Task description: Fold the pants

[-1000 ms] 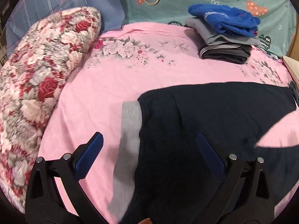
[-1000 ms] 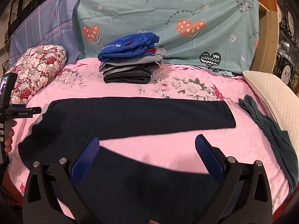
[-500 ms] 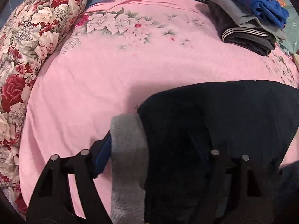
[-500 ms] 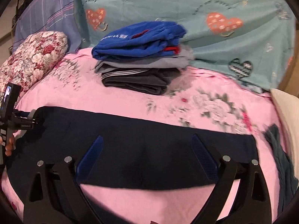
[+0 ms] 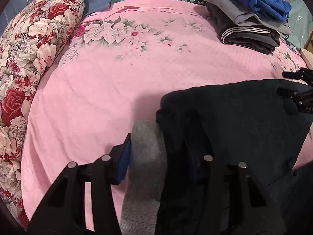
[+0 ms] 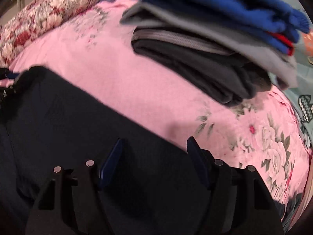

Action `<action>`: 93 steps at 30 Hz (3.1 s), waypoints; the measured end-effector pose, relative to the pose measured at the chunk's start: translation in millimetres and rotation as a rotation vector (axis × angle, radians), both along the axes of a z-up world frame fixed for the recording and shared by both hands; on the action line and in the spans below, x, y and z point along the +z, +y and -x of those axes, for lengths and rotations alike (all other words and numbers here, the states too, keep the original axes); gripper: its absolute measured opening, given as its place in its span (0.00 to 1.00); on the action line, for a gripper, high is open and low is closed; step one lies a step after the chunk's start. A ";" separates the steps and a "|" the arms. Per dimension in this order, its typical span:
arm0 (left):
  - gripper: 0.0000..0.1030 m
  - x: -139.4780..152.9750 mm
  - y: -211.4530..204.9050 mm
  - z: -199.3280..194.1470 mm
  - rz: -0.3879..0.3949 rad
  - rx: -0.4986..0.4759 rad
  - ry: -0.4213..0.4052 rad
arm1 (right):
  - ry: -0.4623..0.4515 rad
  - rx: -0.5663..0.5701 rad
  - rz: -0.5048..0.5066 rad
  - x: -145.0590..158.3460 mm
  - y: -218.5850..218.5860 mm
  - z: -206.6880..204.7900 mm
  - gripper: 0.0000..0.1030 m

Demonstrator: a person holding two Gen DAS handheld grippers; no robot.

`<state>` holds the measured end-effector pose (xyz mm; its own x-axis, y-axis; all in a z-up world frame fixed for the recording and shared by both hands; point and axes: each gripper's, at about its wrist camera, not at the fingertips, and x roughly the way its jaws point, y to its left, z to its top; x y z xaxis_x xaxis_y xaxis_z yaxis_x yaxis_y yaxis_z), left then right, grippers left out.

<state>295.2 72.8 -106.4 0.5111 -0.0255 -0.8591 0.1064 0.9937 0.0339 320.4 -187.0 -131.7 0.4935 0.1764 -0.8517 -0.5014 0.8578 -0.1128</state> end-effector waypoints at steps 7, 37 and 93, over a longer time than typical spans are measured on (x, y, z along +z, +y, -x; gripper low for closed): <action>0.45 2.2 -0.2 -0.1 -0.001 0.008 -0.003 | 0.066 0.084 -0.068 2.3 -1.8 2.5 0.02; 0.42 25.7 11.4 217.0 0.016 -0.084 -0.036 | -0.193 0.032 -0.292 45.2 -11.0 323.6 0.01; 0.81 45.8 -266.4 226.2 -0.025 -0.522 -0.194 | 0.077 -0.690 -0.200 56.3 -190.4 118.3 0.54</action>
<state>69.1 -193.6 -60.6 0.5850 -0.2983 -0.7542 0.5735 0.8096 0.1247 202.1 -377.5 -75.4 0.4884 0.0029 -0.8726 0.1619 0.9823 0.0938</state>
